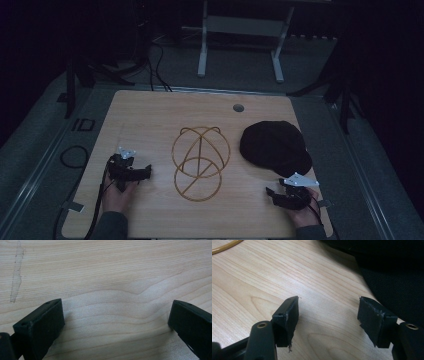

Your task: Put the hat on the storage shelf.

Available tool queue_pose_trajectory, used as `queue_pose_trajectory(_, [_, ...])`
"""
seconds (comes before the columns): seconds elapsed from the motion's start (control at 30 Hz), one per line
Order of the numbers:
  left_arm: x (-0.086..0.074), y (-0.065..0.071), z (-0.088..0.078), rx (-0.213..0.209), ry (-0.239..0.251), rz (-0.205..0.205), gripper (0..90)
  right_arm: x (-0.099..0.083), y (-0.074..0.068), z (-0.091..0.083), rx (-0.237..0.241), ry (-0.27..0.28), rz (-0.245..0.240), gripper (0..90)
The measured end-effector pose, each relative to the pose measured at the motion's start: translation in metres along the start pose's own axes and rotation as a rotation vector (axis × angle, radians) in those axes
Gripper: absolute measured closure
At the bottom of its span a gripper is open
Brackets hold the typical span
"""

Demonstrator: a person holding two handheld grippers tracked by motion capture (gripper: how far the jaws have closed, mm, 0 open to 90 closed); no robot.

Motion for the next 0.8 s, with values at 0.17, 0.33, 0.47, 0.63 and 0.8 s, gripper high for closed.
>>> queue_pose_trajectory(0.17, [0.0000, 0.0000, 0.0000, 0.000, 0.000, 0.000, 0.1, 0.0000, 0.0000, 0.0000, -0.002, -0.001, 0.000, 33.2])
queue_pose_trajectory(0.33, [0.0000, 0.0000, 0.0000, 0.000, 0.000, 0.000, 0.1, 0.0003, -0.0009, 0.0014, -0.005, -0.005, 0.001, 29.4])
queue_pose_trajectory(0.47, [0.0000, 0.0000, 0.0000, 0.000, 0.000, 0.000, 0.1, 0.0003, -0.0030, 0.0024, 0.001, -0.012, -0.001, 24.1])
queue_pose_trajectory(0.63, [0.0000, 0.0000, 0.0000, 0.000, 0.000, 0.000, 0.1, 0.0017, -0.0049, 0.0054, -0.007, -0.021, 0.000, 22.4])
queue_pose_trajectory(0.8, [0.0000, 0.0000, 0.0000, 0.000, 0.000, 0.000, 0.1, 0.0058, -0.0076, 0.0082, 0.004, -0.051, -0.005, 28.0])
Point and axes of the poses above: each handheld gripper's, and its own axes: z roughly forward along the jaws, x roughly out of its top, y roughly to its right, the point moved 6 cm from there along z, roughly forward along the jaws, and after that the axes turned 15 degrees about y, right-handed, at the moved point
